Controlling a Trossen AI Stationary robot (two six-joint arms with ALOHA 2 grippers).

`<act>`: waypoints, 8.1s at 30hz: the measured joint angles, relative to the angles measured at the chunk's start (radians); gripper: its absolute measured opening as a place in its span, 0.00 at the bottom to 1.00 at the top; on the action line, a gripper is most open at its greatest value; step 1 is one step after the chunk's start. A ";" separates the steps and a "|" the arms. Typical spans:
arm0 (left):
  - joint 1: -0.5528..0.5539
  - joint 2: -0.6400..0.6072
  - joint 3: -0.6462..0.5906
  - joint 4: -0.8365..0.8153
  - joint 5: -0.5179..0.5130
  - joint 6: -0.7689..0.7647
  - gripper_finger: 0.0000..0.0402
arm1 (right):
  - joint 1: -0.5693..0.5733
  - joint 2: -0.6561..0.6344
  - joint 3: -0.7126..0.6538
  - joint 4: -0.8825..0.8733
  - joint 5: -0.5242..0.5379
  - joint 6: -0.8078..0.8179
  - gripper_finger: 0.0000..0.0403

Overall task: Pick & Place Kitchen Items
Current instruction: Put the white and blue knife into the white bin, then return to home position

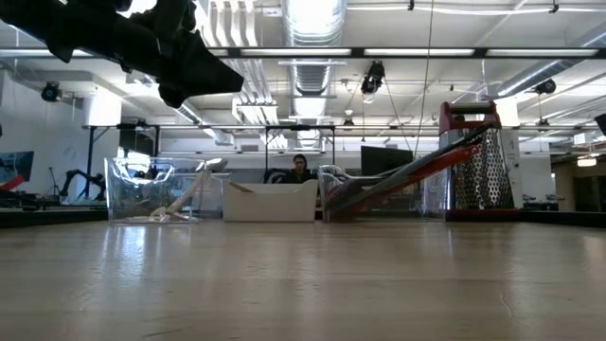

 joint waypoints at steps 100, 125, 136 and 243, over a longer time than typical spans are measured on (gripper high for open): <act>0.004 0.628 0.514 0.244 0.361 0.284 0.44 | -0.135 0.094 0.168 0.963 1.010 -0.690 0.05; 0.005 0.785 0.706 0.317 0.536 0.227 0.35 | -0.135 0.097 0.168 1.004 1.005 -0.743 0.05; 0.005 0.782 0.706 0.308 0.541 0.230 0.07 | -0.136 0.097 0.168 1.002 1.004 -0.739 0.05; 0.478 0.445 0.911 -0.877 0.339 0.280 0.15 | -0.259 0.089 0.125 1.102 0.841 -0.802 0.17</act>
